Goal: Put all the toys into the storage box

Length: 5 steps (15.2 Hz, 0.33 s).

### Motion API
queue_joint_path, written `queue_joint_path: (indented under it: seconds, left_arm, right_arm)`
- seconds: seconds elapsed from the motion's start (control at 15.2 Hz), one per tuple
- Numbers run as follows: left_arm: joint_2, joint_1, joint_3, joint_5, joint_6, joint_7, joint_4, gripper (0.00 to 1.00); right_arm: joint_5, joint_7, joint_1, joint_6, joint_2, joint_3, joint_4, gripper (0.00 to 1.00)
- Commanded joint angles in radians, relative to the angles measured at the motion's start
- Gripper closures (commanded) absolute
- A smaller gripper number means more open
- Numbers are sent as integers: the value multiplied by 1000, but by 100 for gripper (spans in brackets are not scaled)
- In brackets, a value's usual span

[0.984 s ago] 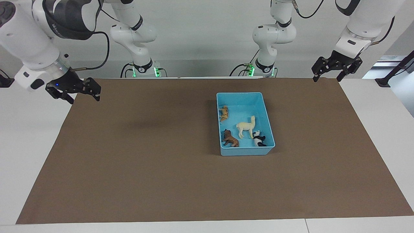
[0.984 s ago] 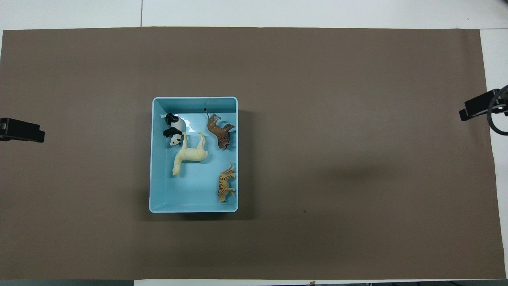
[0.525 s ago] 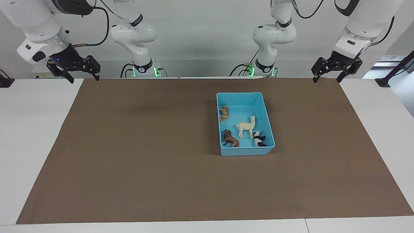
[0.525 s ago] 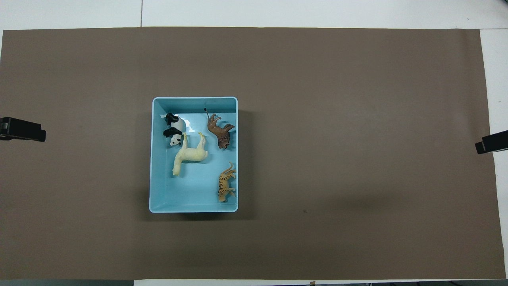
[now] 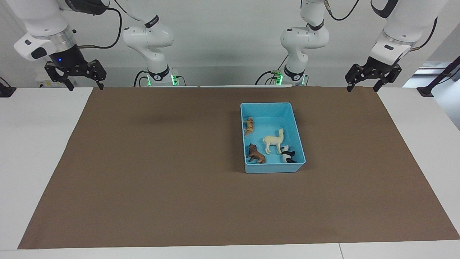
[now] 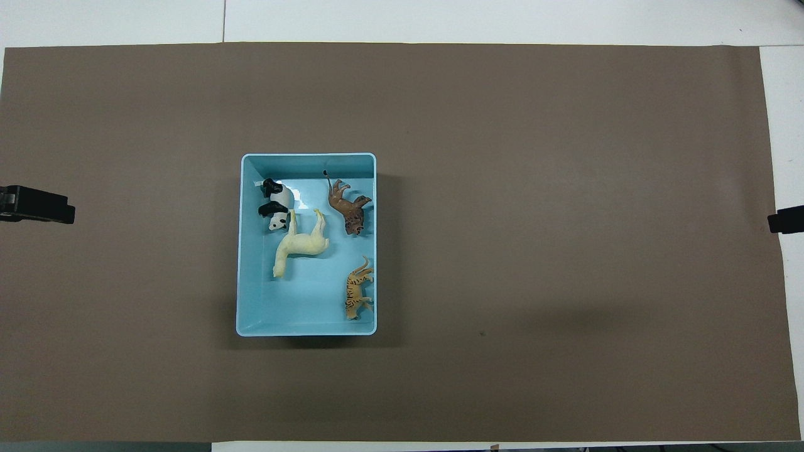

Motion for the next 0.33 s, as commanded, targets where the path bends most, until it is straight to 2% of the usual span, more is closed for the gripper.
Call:
queue_joint_path:
  seconds: [0.0,0.26]
  left_arm:
    - [-8,-5,-2,-1,12,-11,-19,0]
    - [-11,-11,-2,-8,4,-8,-26,0]
  right_arm:
    - [12,21,-26,1,-18,17,-21,0]
    - [13,21,-27,-14,-18,17,-19,0]
